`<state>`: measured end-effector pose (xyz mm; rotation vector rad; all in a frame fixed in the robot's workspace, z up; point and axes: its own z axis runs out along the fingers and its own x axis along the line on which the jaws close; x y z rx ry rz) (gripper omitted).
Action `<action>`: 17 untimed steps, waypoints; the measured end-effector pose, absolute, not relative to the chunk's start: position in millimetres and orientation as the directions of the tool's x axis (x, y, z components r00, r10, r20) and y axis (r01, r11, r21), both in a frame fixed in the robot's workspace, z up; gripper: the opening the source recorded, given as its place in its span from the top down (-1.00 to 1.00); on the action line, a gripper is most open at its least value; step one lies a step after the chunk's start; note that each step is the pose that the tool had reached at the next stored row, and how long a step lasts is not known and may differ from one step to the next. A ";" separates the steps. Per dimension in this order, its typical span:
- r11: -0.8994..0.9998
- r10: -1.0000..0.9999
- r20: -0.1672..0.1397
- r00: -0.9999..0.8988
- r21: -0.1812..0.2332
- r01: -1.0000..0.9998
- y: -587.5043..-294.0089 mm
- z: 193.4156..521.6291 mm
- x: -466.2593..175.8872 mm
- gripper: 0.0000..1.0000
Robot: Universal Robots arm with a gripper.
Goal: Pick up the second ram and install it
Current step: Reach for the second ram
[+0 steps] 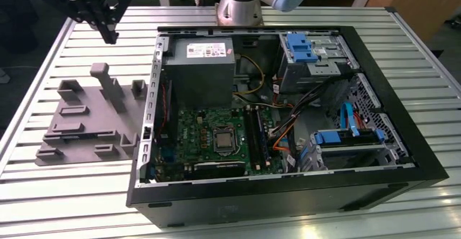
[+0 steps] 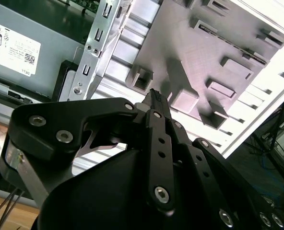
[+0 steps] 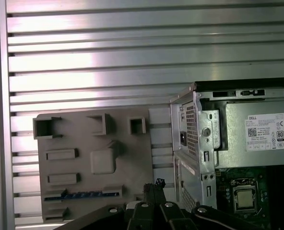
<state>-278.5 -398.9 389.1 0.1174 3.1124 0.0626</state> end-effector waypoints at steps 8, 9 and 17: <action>0.996 0.076 -0.025 -0.997 0.041 0.075 -399.0 387.0 -280.9 0.79; 0.996 0.076 -0.025 -0.997 0.041 0.075 -399.0 386.6 -281.1 0.79; 0.996 0.076 -0.025 -0.997 0.041 0.075 -399.8 384.9 -283.8 0.79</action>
